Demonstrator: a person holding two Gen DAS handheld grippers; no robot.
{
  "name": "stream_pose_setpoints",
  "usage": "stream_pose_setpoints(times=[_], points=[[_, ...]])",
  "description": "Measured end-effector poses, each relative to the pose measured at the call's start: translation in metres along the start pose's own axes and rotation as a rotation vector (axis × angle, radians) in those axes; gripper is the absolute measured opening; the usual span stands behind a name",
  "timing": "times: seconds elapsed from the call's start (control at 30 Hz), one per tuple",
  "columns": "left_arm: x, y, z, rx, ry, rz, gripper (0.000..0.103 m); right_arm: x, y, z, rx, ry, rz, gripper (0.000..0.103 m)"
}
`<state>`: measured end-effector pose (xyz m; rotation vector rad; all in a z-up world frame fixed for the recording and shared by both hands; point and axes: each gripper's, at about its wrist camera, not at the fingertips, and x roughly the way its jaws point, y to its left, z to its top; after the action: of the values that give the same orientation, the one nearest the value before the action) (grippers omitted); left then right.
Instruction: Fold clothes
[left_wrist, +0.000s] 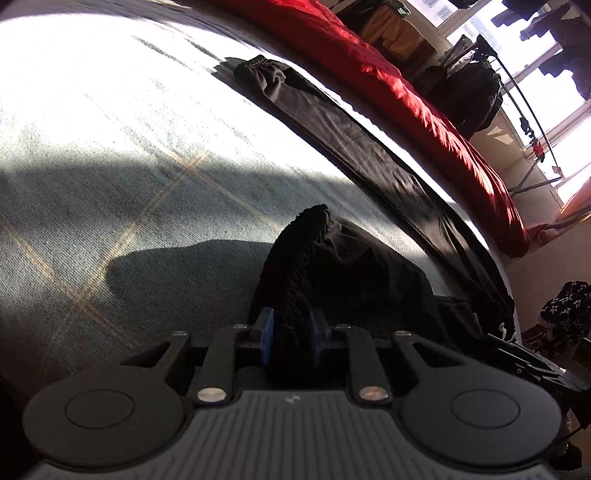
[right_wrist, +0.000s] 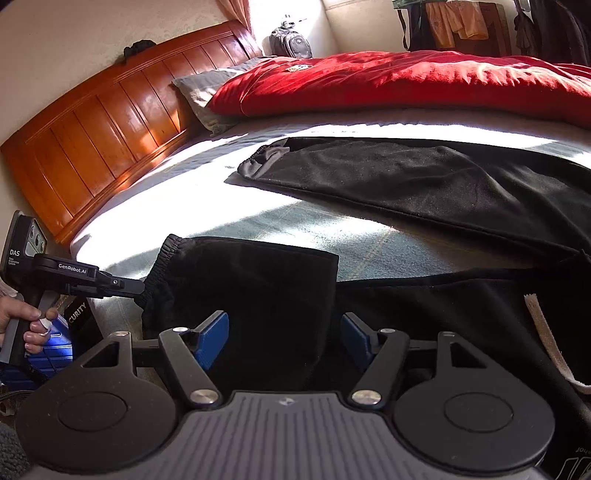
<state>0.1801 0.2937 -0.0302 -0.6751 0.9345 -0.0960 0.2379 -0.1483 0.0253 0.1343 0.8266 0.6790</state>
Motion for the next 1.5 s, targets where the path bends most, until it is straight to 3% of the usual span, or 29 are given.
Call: stream_pose_setpoints(times=[0.2,0.27,0.37,0.67,0.77,0.87,1.07,1.27,1.5], points=[[0.004,0.026,-0.022,-0.169,-0.006,-0.034,0.022,0.003,-0.002,0.003,-0.003,0.012,0.014,0.072],[0.012,0.03,-0.026,-0.205,-0.007,-0.065,0.029,0.003,-0.001,0.004,-0.009,0.016,0.013,0.072],[0.024,0.032,-0.027,-0.226,-0.011,-0.118,0.041,0.004,0.001,0.005,-0.016,0.021,0.01,0.072],[0.056,0.034,-0.017,-0.236,-0.049,-0.206,0.041,0.006,0.002,0.003,0.011,0.03,-0.028,0.075],[0.057,0.025,-0.017,-0.171,-0.069,-0.176,0.033,0.01,0.002,0.0,0.025,0.04,-0.046,0.075],[0.047,0.01,-0.018,-0.05,-0.098,-0.075,0.016,0.013,0.003,-0.002,0.029,0.048,-0.063,0.076],[0.004,-0.004,-0.006,0.105,-0.22,0.058,0.012,0.016,0.005,-0.001,0.024,0.051,-0.08,0.076],[-0.035,0.005,0.016,0.108,-0.304,0.126,0.012,0.019,0.006,0.0,0.017,0.051,-0.089,0.076],[-0.05,0.012,0.012,0.036,-0.312,0.132,0.012,0.018,0.005,0.0,0.008,0.063,-0.111,0.076]])
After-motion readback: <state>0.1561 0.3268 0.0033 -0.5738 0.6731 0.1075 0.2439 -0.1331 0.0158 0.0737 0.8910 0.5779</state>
